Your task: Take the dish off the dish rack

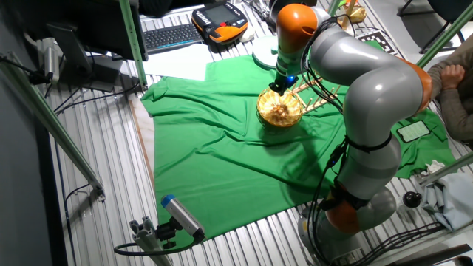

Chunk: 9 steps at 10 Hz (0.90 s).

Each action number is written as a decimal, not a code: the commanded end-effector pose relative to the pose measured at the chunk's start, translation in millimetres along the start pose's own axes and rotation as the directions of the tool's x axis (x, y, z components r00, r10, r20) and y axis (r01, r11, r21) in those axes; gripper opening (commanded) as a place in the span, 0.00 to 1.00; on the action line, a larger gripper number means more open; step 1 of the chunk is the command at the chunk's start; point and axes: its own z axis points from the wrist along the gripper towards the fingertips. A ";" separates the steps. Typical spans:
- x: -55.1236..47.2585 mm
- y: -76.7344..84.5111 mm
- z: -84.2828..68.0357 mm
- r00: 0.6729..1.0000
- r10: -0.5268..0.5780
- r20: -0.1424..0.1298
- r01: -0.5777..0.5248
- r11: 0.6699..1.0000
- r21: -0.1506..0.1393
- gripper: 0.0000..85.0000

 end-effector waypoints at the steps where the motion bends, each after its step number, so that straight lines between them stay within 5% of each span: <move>1: 0.0 0.1 0.0 1.000 0.001 0.000 -0.001 1.000 -0.001 0.00; 9: -1.7 -1.3 -2.7 1.000 -0.009 -0.008 0.009 1.000 0.006 0.00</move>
